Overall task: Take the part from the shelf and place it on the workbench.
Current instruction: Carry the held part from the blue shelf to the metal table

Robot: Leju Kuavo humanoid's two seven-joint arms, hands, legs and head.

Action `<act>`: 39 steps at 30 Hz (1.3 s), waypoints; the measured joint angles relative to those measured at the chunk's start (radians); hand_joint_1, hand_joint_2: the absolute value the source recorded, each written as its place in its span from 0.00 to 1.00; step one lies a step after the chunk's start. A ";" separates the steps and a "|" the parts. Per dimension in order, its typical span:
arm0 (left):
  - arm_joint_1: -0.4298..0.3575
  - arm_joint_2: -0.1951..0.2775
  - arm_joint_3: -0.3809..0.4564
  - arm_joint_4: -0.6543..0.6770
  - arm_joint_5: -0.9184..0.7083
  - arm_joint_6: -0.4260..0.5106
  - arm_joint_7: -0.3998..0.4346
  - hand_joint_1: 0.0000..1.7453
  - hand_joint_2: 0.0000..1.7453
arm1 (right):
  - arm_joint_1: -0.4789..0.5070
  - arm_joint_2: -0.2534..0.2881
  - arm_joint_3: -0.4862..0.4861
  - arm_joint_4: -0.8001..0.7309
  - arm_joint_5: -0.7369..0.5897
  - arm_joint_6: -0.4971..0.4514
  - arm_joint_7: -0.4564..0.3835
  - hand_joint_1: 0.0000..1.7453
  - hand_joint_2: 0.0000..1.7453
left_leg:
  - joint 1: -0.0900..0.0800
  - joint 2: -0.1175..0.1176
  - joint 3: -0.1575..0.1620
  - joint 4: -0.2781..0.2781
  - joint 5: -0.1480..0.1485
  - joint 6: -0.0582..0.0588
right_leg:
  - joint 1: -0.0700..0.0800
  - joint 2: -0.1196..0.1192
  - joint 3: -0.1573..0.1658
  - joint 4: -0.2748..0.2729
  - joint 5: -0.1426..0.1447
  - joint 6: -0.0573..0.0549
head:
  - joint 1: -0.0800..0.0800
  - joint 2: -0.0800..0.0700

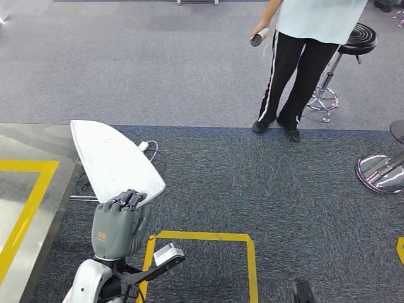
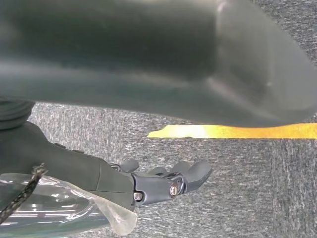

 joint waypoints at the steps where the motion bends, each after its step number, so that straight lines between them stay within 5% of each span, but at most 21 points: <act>1: 0.000 0.000 0.000 0.000 0.000 0.000 0.000 1.00 1.00 | 0.000 0.000 0.000 0.000 0.000 0.000 0.000 0.00 0.00 | 0.000 0.000 0.000 0.000 0.000 0.000 | 0.000 0.000 0.000 0.000 0.000 0.000 | 0.000 0.000; 39: 0.000 -0.001 0.000 0.000 0.000 -0.001 0.002 1.00 1.00 | 0.000 0.000 -0.002 0.000 0.002 0.000 0.000 0.00 0.00 | 0.000 0.000 0.000 0.000 0.000 0.000 | 0.000 0.000 0.000 0.000 0.000 0.000 | 0.000 0.000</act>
